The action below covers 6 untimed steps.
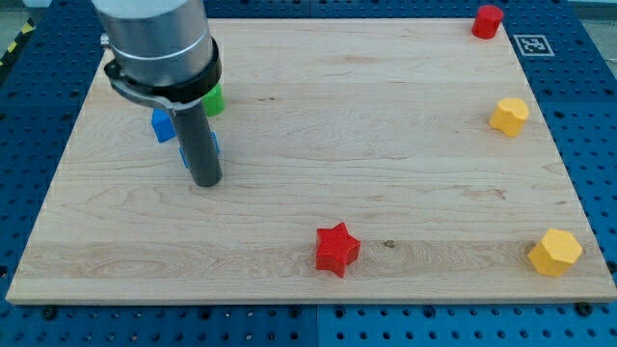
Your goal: Move the yellow hexagon close to the yellow heart
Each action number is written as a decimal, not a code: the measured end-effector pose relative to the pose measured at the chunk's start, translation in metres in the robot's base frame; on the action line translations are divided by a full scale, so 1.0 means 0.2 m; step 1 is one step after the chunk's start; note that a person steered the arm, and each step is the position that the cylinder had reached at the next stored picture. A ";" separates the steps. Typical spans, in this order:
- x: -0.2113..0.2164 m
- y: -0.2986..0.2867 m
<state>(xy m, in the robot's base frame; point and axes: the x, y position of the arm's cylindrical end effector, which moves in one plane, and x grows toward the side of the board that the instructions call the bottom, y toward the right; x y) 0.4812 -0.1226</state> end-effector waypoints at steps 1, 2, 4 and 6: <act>-0.15 -0.03; -0.27 -0.07; -0.07 0.08; 0.12 0.24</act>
<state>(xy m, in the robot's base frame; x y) 0.5059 -0.0741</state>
